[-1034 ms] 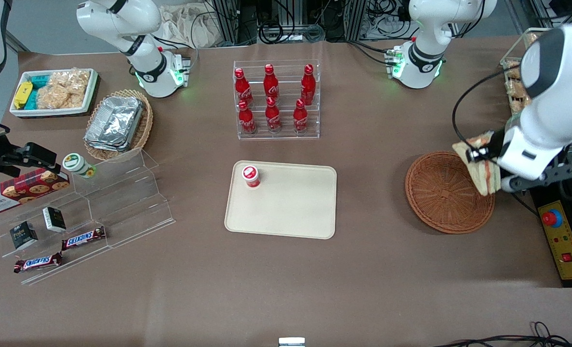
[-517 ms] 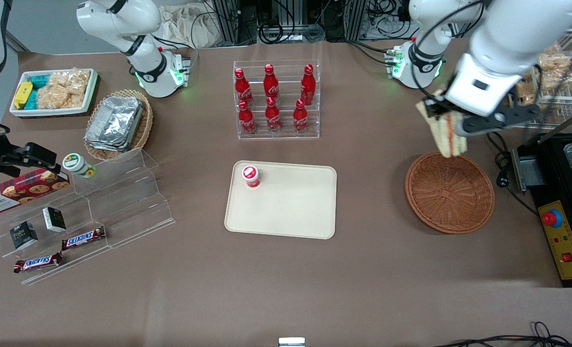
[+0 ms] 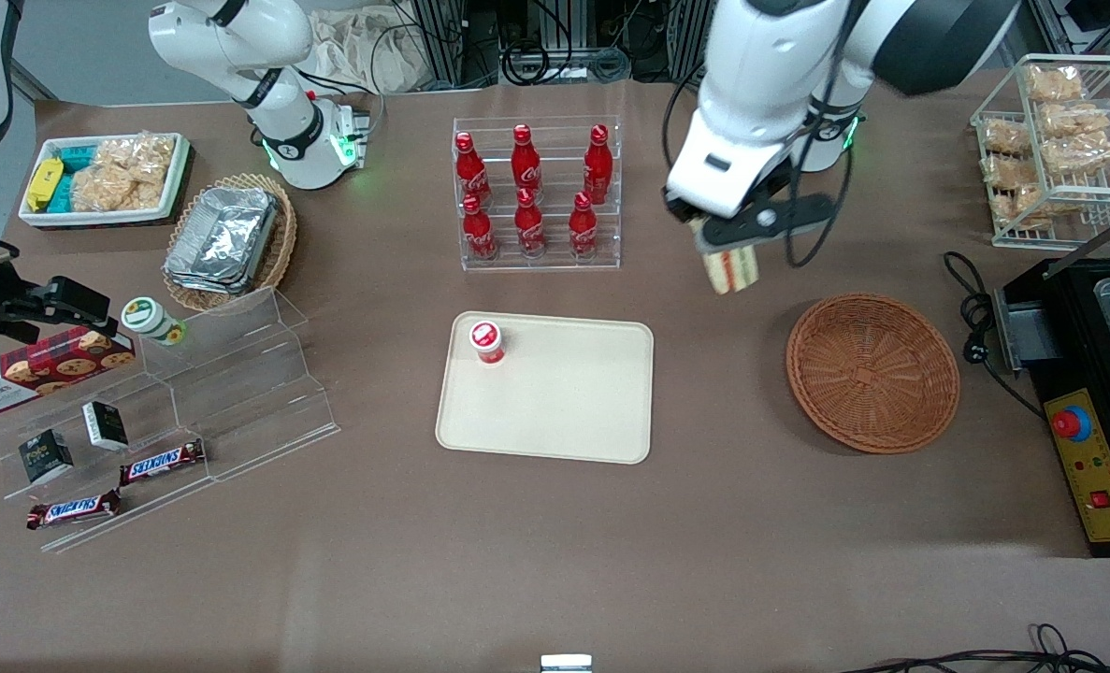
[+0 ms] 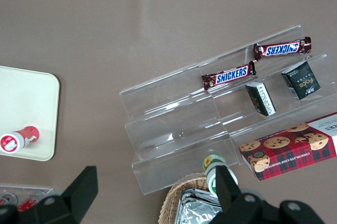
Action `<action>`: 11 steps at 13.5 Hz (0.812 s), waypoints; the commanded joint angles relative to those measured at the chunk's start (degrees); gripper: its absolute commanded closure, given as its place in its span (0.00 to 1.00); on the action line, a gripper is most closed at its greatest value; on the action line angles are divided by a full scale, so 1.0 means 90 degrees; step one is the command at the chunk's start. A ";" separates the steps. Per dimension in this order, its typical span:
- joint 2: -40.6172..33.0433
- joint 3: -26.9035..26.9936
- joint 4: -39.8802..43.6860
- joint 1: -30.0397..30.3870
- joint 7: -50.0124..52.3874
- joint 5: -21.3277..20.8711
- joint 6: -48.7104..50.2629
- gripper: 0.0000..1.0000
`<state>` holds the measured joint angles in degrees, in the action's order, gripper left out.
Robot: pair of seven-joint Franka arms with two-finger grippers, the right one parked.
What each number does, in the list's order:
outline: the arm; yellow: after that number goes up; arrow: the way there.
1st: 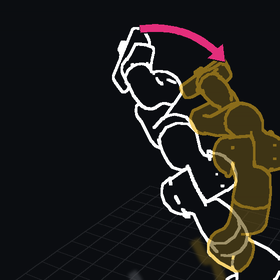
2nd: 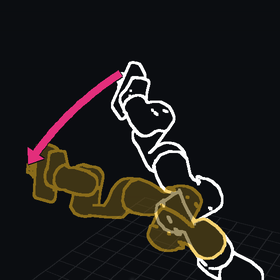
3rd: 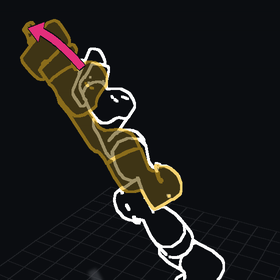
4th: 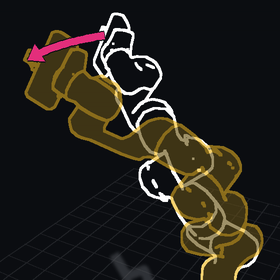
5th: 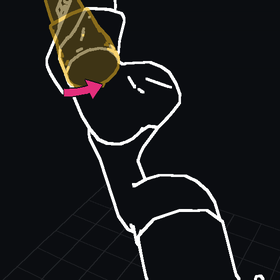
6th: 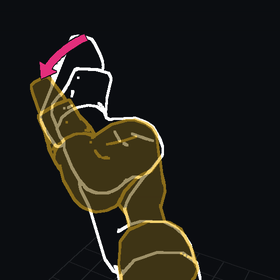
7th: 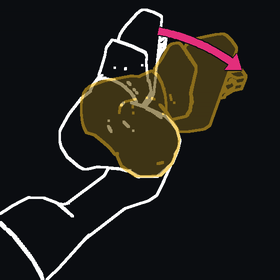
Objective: Place sandwich from basket to tray
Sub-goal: 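Lift the sandwich and carry it over the cream tray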
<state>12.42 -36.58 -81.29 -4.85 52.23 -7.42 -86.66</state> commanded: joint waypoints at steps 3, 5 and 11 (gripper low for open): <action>0.1468 -0.0047 0.0234 -0.0495 0.0212 -0.0522 -0.0915 0.71; 0.2045 -0.0027 0.0234 -0.0652 0.0493 -0.0911 -0.1335 0.71; 0.3471 0.0012 0.0244 -0.0672 0.0739 -0.1635 -0.2527 0.71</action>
<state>39.68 -36.28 -81.42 -10.52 57.61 -20.07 -107.85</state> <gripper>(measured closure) 0.709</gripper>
